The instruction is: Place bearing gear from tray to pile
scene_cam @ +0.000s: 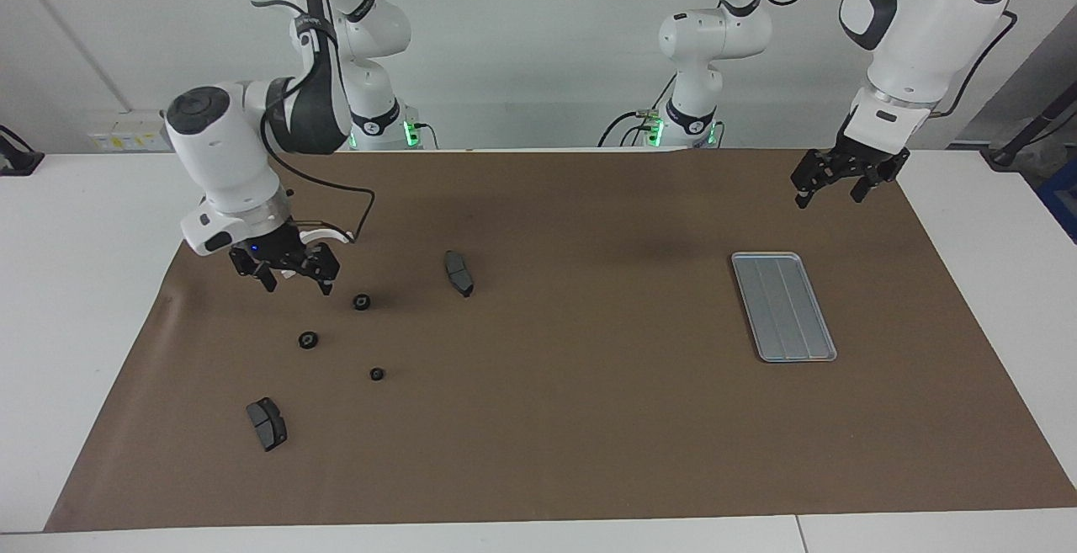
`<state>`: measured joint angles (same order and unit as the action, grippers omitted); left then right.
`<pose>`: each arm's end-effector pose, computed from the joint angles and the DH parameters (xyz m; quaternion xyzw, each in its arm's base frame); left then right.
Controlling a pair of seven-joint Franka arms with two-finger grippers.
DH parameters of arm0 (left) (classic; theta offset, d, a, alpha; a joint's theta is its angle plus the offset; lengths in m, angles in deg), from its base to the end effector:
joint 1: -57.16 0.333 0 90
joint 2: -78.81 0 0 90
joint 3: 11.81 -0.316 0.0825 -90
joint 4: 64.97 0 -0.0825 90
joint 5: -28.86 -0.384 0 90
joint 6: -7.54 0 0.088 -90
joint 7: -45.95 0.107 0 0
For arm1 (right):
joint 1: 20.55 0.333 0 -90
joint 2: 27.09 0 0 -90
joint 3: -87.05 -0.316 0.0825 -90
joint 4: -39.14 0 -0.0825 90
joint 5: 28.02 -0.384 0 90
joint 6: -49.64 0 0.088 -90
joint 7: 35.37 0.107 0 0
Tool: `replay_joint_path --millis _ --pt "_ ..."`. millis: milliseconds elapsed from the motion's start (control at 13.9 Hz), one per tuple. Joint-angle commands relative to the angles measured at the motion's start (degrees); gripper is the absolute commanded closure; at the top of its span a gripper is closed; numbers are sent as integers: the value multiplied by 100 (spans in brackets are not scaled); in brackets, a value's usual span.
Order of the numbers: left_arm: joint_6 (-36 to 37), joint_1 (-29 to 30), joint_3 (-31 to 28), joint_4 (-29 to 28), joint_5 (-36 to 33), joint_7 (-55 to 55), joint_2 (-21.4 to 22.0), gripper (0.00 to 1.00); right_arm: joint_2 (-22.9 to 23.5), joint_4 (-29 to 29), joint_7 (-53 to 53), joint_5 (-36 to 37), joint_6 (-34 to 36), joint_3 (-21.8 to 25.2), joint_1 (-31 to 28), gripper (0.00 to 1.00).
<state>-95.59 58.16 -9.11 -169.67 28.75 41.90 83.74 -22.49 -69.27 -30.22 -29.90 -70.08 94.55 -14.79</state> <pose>0.5414 -0.0168 0.5694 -0.9994 -0.0203 -0.0294 0.0015 0.5929 -0.0147 0.4716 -0.9960 0.0667 -0.0586 0.0112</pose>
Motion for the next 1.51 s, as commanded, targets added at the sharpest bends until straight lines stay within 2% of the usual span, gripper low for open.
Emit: replay_joint_path --millis 0,359,502,718,1435 --pt "12 -21 -24 -86 -86 -69 78 0 -327 406 -5 -49 859 -12 -49 0" --pt "12 -21 -24 -86 -86 -69 78 0 -434 1539 -189 231 2538 -64 -312 0" --pt "12 -21 -24 -86 -86 -69 78 0 -495 1770 -287 249 2936 -82 -357 0" --pt "12 -21 -24 -86 -86 -69 78 0 -811 1254 -243 293 2929 -47 -305 0" --pt "12 -21 -24 -86 -86 -69 78 0 -812 1269 -269 389 2911 -82 -287 0"
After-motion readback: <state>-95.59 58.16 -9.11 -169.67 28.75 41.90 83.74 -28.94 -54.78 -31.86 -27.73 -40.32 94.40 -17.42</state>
